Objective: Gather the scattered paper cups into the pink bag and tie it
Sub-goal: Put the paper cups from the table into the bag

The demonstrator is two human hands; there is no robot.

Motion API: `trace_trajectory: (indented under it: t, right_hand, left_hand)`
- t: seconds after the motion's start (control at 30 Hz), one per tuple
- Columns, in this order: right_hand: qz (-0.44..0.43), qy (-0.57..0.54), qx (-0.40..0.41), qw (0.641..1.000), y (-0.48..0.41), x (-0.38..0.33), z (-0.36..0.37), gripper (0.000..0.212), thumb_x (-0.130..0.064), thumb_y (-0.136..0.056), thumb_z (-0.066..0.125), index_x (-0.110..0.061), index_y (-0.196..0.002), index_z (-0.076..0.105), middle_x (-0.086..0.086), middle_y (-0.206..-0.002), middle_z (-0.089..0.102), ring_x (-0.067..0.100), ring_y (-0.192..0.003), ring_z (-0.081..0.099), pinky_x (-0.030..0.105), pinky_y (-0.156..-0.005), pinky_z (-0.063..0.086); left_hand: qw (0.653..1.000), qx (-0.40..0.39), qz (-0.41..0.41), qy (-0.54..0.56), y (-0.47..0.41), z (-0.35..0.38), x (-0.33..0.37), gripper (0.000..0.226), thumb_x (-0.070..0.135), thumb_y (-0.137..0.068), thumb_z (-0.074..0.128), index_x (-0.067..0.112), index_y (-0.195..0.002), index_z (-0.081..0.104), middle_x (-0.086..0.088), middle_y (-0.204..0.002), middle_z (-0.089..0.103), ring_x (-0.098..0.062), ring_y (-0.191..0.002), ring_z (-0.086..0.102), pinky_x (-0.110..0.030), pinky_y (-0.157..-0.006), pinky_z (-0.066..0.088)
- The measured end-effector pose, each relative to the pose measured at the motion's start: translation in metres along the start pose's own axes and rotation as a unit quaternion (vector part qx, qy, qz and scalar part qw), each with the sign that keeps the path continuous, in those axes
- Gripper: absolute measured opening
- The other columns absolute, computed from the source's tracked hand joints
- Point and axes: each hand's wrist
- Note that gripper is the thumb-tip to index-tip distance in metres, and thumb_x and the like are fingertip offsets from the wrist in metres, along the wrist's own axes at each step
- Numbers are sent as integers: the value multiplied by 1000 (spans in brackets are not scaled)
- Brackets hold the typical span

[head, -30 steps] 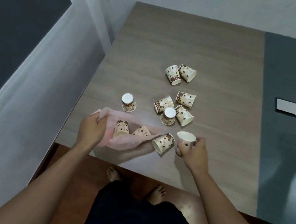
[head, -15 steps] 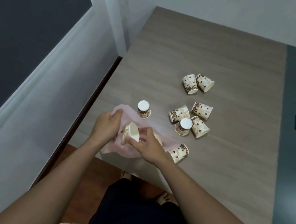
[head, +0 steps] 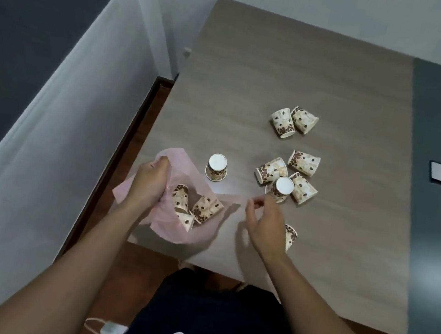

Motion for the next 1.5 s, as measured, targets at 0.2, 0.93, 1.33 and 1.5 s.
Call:
trace_trajectory:
  t: [0.2, 0.93, 1.33, 1.5]
  right_hand:
    - [384, 117, -43, 915, 16, 68, -23, 80, -52, -98, 71, -6, -155, 39, 24, -157, 39, 41, -150, 37, 58, -120, 37]
    - [136, -217, -415, 873, -21, -84, 29, 49, -72, -93, 69, -28, -110, 83, -5, -98, 76, 11, -79, 68, 31, -74, 56]
    - [43, 232, -247, 940, -42, -80, 45, 118, -68, -81, 85, -31, -172, 19, 11, -174, 22, 39, -159, 31, 66, -124, 33]
    - [23, 353, -273, 895, -41, -74, 37, 154, -82, -71, 83, -36, -172, -22, 13, -183, -18, 44, -170, -12, 81, -125, 0]
  left_hand:
    - [998, -55, 17, -22, -17, 10, 11, 41, 43, -109, 39, 14, -98, 65, -14, -86, 62, -24, -73, 59, -34, -60, 44]
    - [968, -143, 124, -163, -23, -13, 25, 31, 32, -112, 50, 21, -94, 72, 9, -85, 75, -10, -81, 66, -26, -69, 46]
    - [973, -196, -9, 122, -45, -86, 58, 47, 51, -84, 76, 15, -112, 89, -16, -113, 86, -31, -101, 81, -44, -89, 61]
    - [994, -87, 36, -61, -38, -80, 56, 45, 39, -89, 50, 21, -111, 85, -8, -111, 85, -35, -106, 78, -54, -103, 62]
Point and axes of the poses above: each hand's wrist, its own y-axis away from the middle knuckle, its own z-axis out of the palm, x = y × z
